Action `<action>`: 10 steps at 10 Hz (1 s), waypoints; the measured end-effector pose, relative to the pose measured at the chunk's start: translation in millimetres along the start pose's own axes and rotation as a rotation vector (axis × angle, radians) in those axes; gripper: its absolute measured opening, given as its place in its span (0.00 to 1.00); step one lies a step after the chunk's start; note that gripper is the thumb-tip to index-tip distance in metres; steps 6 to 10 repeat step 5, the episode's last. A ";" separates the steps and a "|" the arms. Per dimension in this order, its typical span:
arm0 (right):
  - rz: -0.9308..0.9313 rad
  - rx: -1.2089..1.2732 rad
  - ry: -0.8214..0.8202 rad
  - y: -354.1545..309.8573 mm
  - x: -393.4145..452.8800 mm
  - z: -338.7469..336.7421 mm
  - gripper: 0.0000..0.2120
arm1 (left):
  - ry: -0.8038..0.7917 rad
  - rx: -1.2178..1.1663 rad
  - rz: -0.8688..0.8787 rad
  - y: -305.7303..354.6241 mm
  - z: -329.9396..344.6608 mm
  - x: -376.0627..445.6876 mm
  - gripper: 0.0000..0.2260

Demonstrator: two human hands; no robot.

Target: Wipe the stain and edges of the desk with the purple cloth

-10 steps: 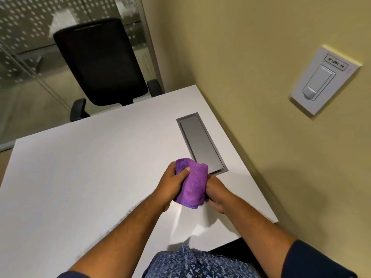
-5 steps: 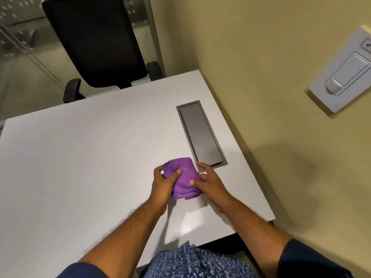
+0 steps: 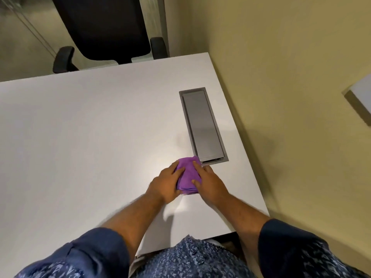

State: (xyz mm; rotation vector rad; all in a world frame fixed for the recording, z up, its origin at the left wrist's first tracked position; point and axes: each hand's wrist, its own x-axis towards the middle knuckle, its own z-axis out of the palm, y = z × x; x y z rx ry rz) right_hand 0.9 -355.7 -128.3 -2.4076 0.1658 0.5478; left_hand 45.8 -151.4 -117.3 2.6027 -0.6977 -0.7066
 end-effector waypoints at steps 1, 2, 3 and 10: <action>-0.019 0.002 0.019 -0.4 2.5 -8.4 0.37 | 0.116 0.009 -0.034 4.1 -1.3 -4.5 0.44; -0.038 0.040 0.082 -3.0 1.4 -12.4 0.38 | 0.161 0.042 -0.044 9.9 -4.2 -8.7 0.46; -0.029 0.082 0.193 -6.7 -0.5 -16.5 0.40 | 0.178 0.040 -0.047 13.9 -7.3 -13.4 0.48; 0.001 0.056 0.253 -8.3 -10.8 -14.5 0.43 | 0.247 -0.012 -0.098 17.2 -14.4 -23.3 0.49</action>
